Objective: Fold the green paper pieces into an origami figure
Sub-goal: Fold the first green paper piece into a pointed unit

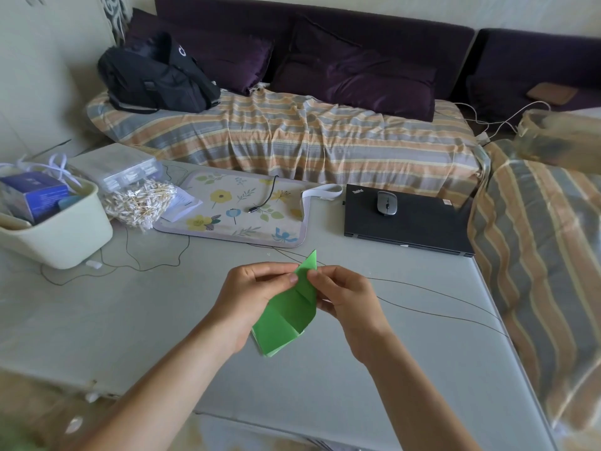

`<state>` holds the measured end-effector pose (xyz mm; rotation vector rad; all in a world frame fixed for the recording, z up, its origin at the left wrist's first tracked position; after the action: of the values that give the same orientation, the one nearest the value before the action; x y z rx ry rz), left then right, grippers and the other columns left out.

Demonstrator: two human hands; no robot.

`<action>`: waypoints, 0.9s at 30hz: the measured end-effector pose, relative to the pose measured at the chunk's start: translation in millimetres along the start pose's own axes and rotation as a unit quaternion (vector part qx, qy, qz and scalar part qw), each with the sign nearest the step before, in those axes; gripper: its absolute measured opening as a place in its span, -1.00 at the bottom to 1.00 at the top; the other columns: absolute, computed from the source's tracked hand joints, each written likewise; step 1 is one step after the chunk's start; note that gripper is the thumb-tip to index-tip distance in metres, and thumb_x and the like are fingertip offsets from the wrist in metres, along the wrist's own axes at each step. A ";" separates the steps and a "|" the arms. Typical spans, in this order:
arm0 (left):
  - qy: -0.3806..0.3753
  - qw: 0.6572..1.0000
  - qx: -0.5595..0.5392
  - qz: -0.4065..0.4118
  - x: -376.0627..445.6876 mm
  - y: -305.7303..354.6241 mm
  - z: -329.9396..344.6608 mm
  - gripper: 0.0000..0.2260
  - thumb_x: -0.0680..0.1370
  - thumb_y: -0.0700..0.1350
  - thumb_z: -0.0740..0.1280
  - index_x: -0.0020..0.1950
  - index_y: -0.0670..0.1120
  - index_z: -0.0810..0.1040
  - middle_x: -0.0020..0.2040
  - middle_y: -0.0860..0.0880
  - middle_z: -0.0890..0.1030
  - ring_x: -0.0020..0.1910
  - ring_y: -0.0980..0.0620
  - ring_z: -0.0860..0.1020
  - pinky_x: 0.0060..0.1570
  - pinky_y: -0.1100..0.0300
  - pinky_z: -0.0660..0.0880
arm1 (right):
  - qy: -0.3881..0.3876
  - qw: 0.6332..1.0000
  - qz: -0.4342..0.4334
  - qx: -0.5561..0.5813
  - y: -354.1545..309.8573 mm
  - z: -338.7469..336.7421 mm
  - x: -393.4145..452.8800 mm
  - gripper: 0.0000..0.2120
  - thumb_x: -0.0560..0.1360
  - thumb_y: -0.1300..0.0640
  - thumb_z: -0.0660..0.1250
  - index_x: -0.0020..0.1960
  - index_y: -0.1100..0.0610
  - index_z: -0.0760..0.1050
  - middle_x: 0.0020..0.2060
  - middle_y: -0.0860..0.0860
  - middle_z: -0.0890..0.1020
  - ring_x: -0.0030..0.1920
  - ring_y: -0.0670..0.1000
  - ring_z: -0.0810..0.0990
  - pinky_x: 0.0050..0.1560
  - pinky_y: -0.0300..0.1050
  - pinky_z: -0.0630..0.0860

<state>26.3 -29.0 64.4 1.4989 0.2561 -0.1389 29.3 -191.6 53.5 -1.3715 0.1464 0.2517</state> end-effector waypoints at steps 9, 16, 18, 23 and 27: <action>0.015 0.999 0.001 -0.029 2.6 -6.3 -3.4 -0.86 0.48 -0.24 0.51 0.02 -0.10 0.73 -0.12 -0.08 0.75 -0.24 0.15 0.68 -0.39 0.44 0.47 | 0.012 0.997 -0.012 -0.074 2.6 -0.9 1.3 -0.89 0.55 0.24 0.43 -0.10 0.28 0.64 -0.27 0.09 0.71 -0.25 -0.01 0.66 -0.14 -0.16 0.64; 0.025 0.999 0.017 -0.013 3.5 -4.6 -3.6 -0.86 0.46 -0.05 0.55 -0.04 -0.07 0.73 -0.24 0.07 0.70 -0.33 0.23 0.59 -0.22 0.30 0.46 | -0.042 0.983 -0.021 -0.176 3.3 9.5 -0.6 -0.92 0.51 0.25 0.47 -0.16 0.16 0.68 -0.31 0.04 0.70 -0.31 -0.05 0.59 -0.20 -0.20 0.55; 0.034 0.999 0.011 -0.009 4.1 -4.8 -4.9 -0.88 0.46 -0.07 0.55 -0.06 -0.08 0.73 -0.29 0.08 0.67 -0.36 0.24 0.56 -0.25 0.33 0.46 | -0.049 0.983 -0.022 -0.178 3.0 10.6 -1.2 -0.93 0.52 0.25 0.46 -0.14 0.18 0.67 -0.31 0.04 0.70 -0.31 -0.06 0.59 -0.21 -0.22 0.55; 0.053 0.997 -0.033 -0.035 8.5 -9.4 -9.6 -0.90 0.44 -0.11 0.56 -0.10 -0.10 0.75 -0.29 0.00 0.66 -0.29 0.06 0.56 -0.12 0.18 0.52 | -0.059 0.980 -0.017 -0.191 4.5 11.1 -0.8 -0.90 0.57 0.20 0.41 -0.07 0.22 0.67 -0.28 0.07 0.70 -0.30 -0.04 0.60 -0.19 -0.16 0.58; 0.063 0.996 -0.051 -0.042 10.3 -11.1 -11.9 -0.88 0.46 -0.09 0.54 -0.08 -0.11 0.74 -0.25 -0.05 0.66 -0.24 -0.01 0.56 -0.07 0.12 0.53 | -0.054 0.980 -0.025 -0.192 2.9 12.1 0.5 -0.89 0.56 0.17 0.43 -0.11 0.17 0.68 -0.23 0.15 0.73 -0.28 0.04 0.62 -0.15 -0.03 0.61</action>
<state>32.5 -17.3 50.5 1.3972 0.4223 -0.0976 28.4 -179.2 53.0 -1.7393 -0.0300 0.3224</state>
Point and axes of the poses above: each hand's wrist, its own x-axis towards the middle knuckle, its own z-axis out of the palm, y = z × x, the point moved 8 cm from there along x, towards the middle knuckle
